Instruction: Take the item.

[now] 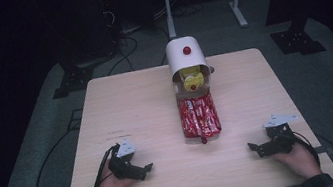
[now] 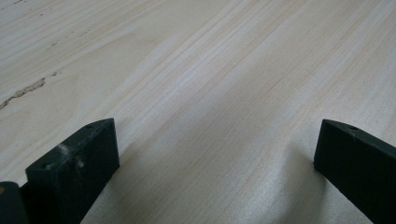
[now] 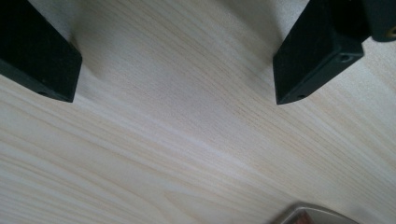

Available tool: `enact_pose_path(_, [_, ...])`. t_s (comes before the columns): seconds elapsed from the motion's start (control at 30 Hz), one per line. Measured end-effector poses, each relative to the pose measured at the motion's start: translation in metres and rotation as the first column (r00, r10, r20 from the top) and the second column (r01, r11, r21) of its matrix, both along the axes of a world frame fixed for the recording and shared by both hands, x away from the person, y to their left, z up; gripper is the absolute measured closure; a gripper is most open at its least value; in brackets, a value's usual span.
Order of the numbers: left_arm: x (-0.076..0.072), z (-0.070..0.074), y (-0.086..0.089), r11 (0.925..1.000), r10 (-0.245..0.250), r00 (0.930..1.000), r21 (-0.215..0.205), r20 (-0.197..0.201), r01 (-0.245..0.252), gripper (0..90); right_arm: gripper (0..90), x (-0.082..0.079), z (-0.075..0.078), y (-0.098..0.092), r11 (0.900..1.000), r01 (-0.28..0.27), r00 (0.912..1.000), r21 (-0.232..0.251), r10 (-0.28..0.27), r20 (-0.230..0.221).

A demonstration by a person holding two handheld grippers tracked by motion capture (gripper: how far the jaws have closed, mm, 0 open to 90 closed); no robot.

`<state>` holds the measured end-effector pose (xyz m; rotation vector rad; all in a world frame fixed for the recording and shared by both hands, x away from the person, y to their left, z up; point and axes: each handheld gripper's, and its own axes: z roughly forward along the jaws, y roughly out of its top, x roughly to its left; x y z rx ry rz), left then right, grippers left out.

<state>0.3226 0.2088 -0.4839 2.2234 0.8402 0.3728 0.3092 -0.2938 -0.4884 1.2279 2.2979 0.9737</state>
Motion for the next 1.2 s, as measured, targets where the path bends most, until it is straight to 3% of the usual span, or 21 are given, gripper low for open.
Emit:
enact_pose_path(0.27, [0.000,0.000,0.000,1.0000,0.000,1.0000,0.001,-0.001,0.000,0.0,0.8,-0.001,0.002,0.001,1.000,0.005,0.9999,-0.009,-0.005,-0.015])
enact_pose_path(0.53, [0.000,0.000,0.000,1.0000,0.000,1.0000,0.001,-0.001,0.000,0.0,0.7,0.002,0.006,0.000,1.000,0.013,0.9979,0.005,-0.012,-0.063])
enact_pose_path(1.2, [0.000,0.000,0.000,1.0000,-0.001,1.0000,-0.001,0.000,0.001,0.0,0.8,0.002,0.021,0.003,0.999,0.019,0.9997,0.026,-0.018,-0.016])
